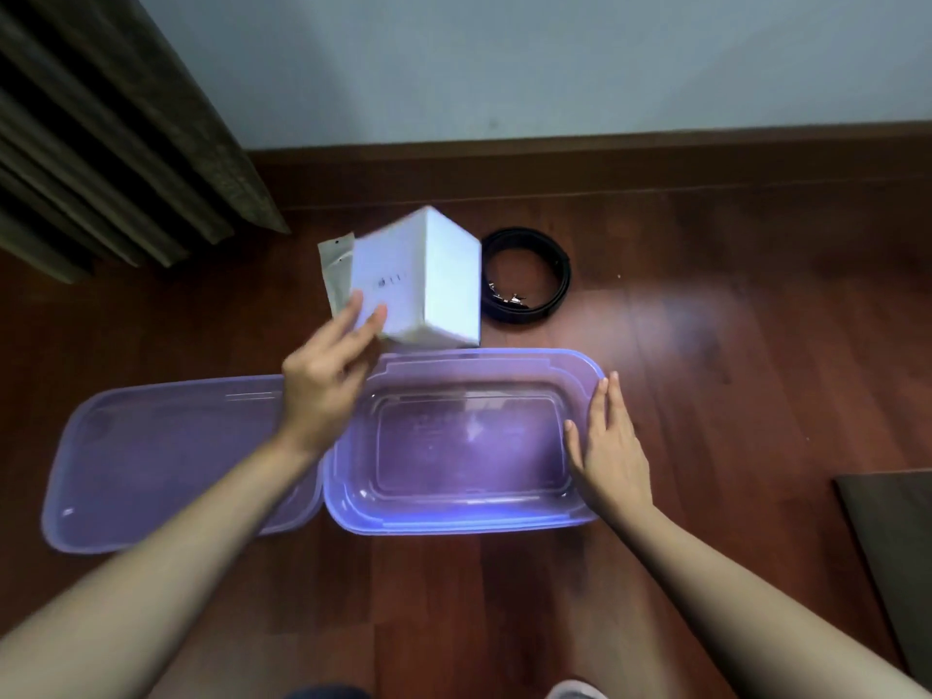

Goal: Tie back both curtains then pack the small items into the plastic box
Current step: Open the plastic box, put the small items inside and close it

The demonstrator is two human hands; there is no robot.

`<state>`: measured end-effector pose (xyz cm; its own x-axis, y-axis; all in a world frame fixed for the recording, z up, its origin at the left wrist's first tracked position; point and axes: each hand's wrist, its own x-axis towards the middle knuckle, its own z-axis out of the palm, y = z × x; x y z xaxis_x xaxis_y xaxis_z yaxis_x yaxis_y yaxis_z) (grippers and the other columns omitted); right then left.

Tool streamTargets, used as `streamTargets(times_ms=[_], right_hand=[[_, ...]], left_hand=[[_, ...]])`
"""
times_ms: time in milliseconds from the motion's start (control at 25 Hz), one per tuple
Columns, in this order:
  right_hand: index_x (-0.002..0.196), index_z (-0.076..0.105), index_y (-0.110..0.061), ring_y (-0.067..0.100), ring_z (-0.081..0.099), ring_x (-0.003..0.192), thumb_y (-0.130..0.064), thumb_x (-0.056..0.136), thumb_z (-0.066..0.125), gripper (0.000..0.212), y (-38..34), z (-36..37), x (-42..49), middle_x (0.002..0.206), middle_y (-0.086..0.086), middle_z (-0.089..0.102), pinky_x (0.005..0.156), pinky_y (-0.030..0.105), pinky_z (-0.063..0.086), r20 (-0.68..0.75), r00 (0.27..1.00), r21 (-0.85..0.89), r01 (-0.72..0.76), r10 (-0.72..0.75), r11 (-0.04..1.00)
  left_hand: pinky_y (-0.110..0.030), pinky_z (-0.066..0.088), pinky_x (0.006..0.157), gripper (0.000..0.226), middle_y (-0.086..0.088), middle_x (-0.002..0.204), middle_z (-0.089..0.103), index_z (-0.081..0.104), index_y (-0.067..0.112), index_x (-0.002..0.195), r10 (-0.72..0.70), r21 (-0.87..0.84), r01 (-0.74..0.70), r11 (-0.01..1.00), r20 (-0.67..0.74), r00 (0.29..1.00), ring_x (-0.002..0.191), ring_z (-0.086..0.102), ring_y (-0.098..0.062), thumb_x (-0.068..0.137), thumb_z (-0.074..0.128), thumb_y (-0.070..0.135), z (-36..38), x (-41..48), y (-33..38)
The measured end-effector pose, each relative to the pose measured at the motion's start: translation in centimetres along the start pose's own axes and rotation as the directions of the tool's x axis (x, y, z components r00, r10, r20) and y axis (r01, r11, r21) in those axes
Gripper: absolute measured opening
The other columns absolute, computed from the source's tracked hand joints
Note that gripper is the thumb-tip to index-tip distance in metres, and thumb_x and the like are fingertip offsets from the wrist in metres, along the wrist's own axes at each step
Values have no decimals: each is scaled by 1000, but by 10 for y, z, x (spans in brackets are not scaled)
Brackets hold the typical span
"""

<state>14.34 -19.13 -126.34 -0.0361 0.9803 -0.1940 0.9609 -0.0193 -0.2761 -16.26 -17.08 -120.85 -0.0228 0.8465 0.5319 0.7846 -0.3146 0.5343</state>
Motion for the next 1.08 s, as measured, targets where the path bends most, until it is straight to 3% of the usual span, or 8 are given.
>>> streamTargets(times_ms=[120,200,320,520,640,880,1000,1080], right_hand=[[146,19,1,35,35,135,-49,84,14,79,1,2,1,156,18,15,95,41,45,4,1000,-4,-3,3,1000],[146,17,0,35,34,135,-49,86,17,78,2,4,1,156,17,13,94,41,45,-15,1000,0,-1,1,1000],[148,13,-3,33,30,138,-39,94,35,69,2,4,-1,158,13,8,95,41,44,-10,1000,25,12,-11,1000],[148,12,-3,31,29,139,-41,90,34,72,2,2,0,158,13,7,95,40,44,-4,1000,31,21,-20,999],[148,10,-4,30,27,140,-33,95,44,70,3,3,-1,158,12,5,97,40,42,-1,1000,40,18,-18,999],[148,9,-5,30,26,140,-33,94,47,72,1,1,0,159,11,4,98,41,41,22,1000,36,-3,2,999],[149,9,-5,30,26,140,-33,94,47,72,1,2,-1,159,11,4,98,40,41,16,1000,37,4,-5,999],[148,9,-5,30,26,140,-33,94,47,72,1,2,-1,158,12,5,98,40,41,11,1000,40,12,-12,999]], left_hand=[[-19,48,82,32,-20,126,56,65,6,115,164,57,-173,983,129,978,105,63,-17,85,57,9,-19,-59,19],[-22,50,66,49,-23,124,59,61,10,122,227,169,-286,943,300,927,94,70,-23,76,53,-6,-12,-85,12],[-29,53,51,84,-27,119,61,47,12,123,95,316,-268,910,471,877,69,70,-30,50,57,-27,0,-102,-2],[-28,41,29,67,-30,108,66,69,6,110,12,397,-322,859,613,790,44,62,-31,64,23,-7,5,-103,5],[-28,38,25,60,-31,105,66,72,5,106,-4,413,-337,846,637,771,32,53,-28,54,47,-13,6,-99,12],[-33,46,31,83,-26,114,64,69,11,114,-85,512,-283,811,582,809,60,69,-37,35,83,-13,5,-105,12],[-37,50,35,77,-19,123,63,60,18,124,-126,527,-243,814,569,813,78,71,-38,53,90,28,6,-106,14],[-35,52,38,64,-14,122,64,58,16,125,-111,507,-175,844,484,868,80,72,-33,72,65,52,1,-96,24]])
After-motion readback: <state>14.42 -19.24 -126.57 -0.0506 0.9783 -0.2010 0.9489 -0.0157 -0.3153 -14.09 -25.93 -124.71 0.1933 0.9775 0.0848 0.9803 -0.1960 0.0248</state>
